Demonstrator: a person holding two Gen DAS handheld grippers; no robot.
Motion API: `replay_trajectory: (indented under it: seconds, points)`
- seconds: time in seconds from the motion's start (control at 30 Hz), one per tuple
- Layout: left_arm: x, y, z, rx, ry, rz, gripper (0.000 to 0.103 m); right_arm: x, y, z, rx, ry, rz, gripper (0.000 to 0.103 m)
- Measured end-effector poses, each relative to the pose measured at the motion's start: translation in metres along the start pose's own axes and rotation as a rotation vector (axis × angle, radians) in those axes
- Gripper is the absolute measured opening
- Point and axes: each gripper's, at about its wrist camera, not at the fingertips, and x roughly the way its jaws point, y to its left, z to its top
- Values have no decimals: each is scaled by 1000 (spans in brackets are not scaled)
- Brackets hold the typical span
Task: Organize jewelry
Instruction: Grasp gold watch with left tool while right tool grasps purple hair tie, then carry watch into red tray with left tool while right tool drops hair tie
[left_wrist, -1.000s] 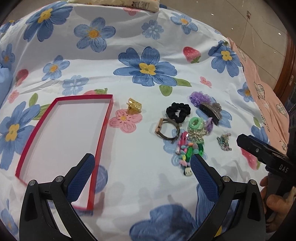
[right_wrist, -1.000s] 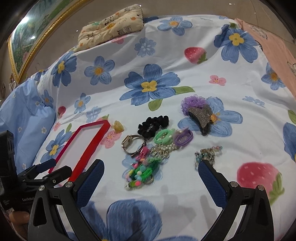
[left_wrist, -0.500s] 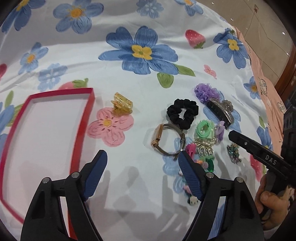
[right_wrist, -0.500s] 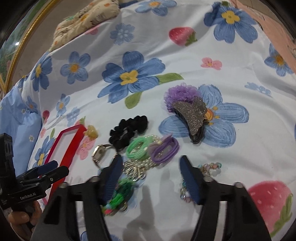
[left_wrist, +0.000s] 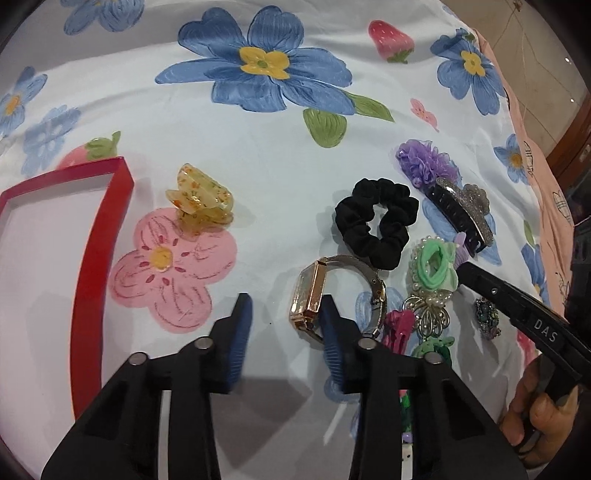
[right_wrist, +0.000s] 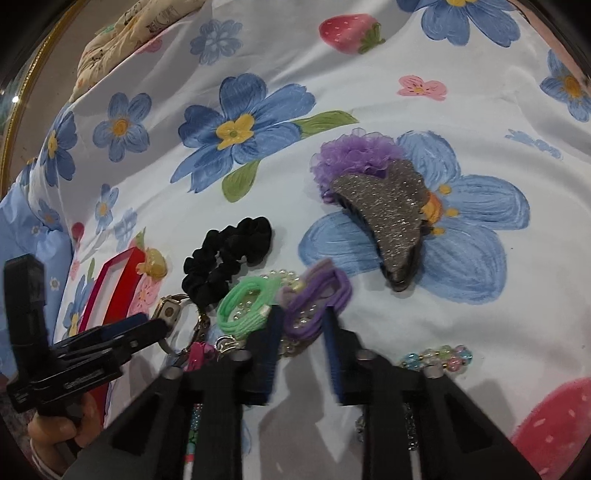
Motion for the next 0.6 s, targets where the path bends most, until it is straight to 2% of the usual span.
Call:
replay_trajectory:
  seconds: [0.03, 0.1, 0.33, 0.6]
  points:
    - [0, -1, -1, 6, 0, -8, 27, -3, 3, 0, -9, -9, -4, 2]
    - [1, -3, -1, 16, 4, -31, 12, -6, 6, 1, -15, -24, -3, 2]
    - [-7, -8, -5, 34, -15, -33, 8, -24, 11, -3, -7, -59, 49, 2]
    - [-45, 13, -22, -19, -61, -48, 8, -36, 36, -13, -43, -68, 114, 2]
